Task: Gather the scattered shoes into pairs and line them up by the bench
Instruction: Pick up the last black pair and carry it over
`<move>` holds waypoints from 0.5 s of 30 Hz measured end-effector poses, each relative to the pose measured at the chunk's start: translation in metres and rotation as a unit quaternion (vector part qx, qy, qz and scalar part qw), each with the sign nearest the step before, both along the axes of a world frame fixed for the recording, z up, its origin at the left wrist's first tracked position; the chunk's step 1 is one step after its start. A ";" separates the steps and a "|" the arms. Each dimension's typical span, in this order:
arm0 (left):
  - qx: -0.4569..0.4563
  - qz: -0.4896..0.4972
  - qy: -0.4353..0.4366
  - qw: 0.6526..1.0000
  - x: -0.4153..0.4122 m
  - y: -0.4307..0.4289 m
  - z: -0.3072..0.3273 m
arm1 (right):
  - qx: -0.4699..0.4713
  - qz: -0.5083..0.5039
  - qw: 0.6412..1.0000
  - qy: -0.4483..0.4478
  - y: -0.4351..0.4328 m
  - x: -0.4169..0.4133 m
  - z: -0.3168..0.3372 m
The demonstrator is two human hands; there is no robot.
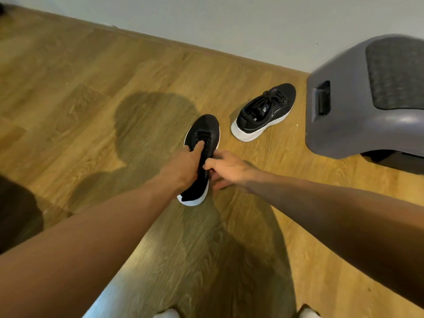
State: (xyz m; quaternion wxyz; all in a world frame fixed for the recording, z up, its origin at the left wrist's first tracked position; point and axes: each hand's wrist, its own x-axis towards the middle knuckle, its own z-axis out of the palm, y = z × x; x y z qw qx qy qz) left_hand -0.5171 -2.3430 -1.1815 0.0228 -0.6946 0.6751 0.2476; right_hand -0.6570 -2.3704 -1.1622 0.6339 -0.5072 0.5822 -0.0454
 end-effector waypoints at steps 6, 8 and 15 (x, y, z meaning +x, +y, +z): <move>-0.044 0.081 0.065 0.994 0.016 -0.032 0.007 | -0.371 0.017 0.906 0.205 -0.067 -0.010 0.018; -0.060 0.103 0.071 0.990 0.014 -0.044 0.010 | -0.420 0.042 0.868 0.261 -0.081 -0.017 0.014; -0.070 0.112 0.103 0.986 -0.004 -0.053 -0.003 | -0.302 0.049 0.909 0.281 -0.098 -0.035 -0.016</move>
